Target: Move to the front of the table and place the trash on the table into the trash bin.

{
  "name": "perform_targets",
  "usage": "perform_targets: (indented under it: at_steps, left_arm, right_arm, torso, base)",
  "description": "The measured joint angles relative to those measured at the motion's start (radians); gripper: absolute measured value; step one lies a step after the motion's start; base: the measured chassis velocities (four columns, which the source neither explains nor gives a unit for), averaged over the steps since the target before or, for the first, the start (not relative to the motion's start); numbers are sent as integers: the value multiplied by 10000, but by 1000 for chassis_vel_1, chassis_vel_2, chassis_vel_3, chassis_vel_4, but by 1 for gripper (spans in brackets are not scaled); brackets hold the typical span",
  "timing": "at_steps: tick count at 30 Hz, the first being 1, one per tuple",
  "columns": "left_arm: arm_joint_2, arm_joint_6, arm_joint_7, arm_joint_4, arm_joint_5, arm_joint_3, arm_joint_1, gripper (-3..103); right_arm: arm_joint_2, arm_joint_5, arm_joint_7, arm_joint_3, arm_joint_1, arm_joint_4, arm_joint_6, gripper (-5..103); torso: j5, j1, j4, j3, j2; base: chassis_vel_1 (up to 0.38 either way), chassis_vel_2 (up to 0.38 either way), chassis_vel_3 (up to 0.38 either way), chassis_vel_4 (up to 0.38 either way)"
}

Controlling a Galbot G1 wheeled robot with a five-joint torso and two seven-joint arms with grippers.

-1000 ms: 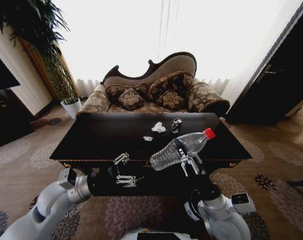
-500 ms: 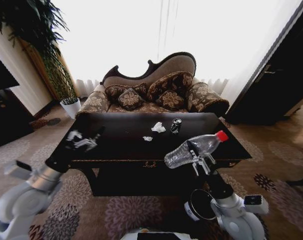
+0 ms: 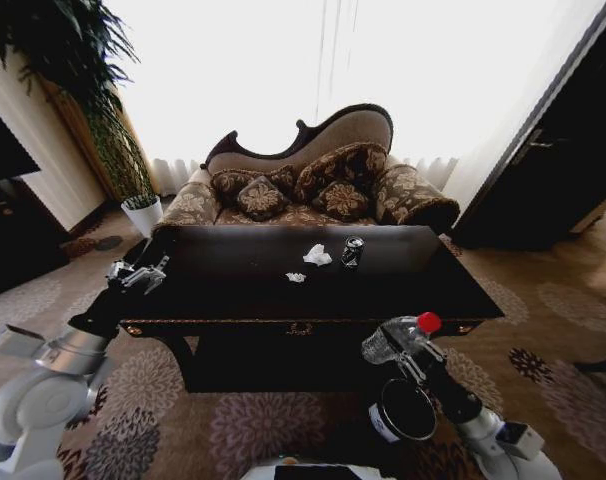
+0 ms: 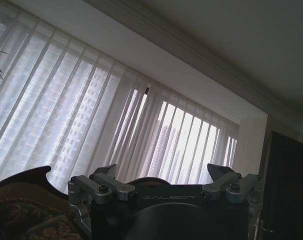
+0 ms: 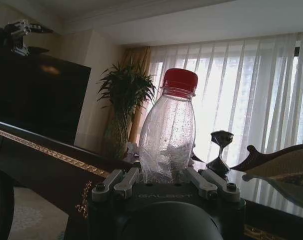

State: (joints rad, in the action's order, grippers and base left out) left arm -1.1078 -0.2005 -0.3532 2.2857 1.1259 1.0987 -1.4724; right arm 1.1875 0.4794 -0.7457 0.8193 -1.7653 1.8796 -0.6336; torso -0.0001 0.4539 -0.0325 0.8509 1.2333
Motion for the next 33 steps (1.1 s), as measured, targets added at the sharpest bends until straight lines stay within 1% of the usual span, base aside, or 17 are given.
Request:
perform_targets:
  at_steps: [2,4,6,9,10,15,16,19,20,21,22,24,25,26,30,33]
  left_arm:
    - [10,0,10,-7,36,94,-7,100]
    - [24,-2,30,-1,165,364,-65,100]
    - [28,-3,42,26,228,474,-97,100]
    - [41,-20,89,187,490,877,-211,100]
    - [41,-20,89,187,490,877,-211,100]
    - [97,-38,138,404,777,1376,-435,100]
    - [97,-38,138,404,777,1376,-435,100]
    - [121,-44,169,512,894,1591,-568,100]
    - [134,-51,191,576,967,1729,-645,100]
    - [137,-52,194,599,994,1783,-676,100]
    - [137,-52,194,599,994,1783,-676,100]
    - [151,-57,206,654,1060,1937,-790,100]
    - [170,-57,206,700,1099,2081,-908,100]
    - [170,-57,206,700,1099,2081,-908,100]
    - [272,-57,207,835,1275,2530,-1290,100]
    - [323,-58,214,898,1368,2702,-1413,100]
  right_arm:
    - [-20,-119,1,-74,77,-287,-72,25]
    - [-134,-466,18,-334,381,-1281,-243,25]
    - [-182,-567,60,-411,502,-1610,-254,25]
    - [-372,-886,284,-748,999,-2777,-236,25]
    - [-372,-886,284,-748,999,-2777,-236,25]
    - [-623,-1276,504,-1363,1879,-4585,-180,25]
    - [-623,-1276,504,-1363,1879,-4585,-180,25]
    - [-889,-1608,697,-1651,2350,-5747,-167,25]
    - [-1094,-1824,826,-1785,2661,-6533,-177,25]
    - [-1177,-1865,887,-1835,2784,-6863,-181,25]
    - [-1177,-1865,887,-1835,2784,-6863,-181,25]
    - [-1397,-1743,1040,-2072,3129,-7792,-202,25]
    - [-1527,-1386,1169,-2316,3421,-8467,-198,25]
    - [-1527,-1386,1169,-2316,3421,-8467,-198,25]
    - [-1682,-379,1883,-2899,4269,-9756,321,25]
    - [-1684,-69,2199,-3113,4615,-10095,573,25]
  torso:
    - [0,0,0,0,-1]
    - [-1,0,-1,0,0]
    - [0,0,-1,0,0]
    - [-1,0,-1,0,0]
    - [-1,0,-1,0,0]
    - [1,0,0,1,-1]
    - [1,0,0,1,-1]
    - [0,0,0,1,0]
    - [0,0,0,0,0]
    - [-1,0,1,0,0]
    - [-1,0,1,0,0]
    - [-2,0,-1,0,0]
    - [1,0,-2,1,0]
    - [1,0,-2,1,0]
    - [-1,0,0,1,0]
    - [-1,0,0,0,0]
  base:
    - [0,0,0,0]
    - [0,0,0,0]
    - [0,0,0,0]
    - [0,0,0,0]
    - [0,0,0,0]
    - [0,0,0,0]
    - [0,0,0,0]
    - [0,0,0,0]
    - [0,0,0,0]
    - [0,0,0,0]
    - [0,0,0,0]
    - [0,0,0,0]
    - [0,0,0,0]
    - [0,0,0,0]
    - [0,0,0,0]
    - [0,0,0,0]
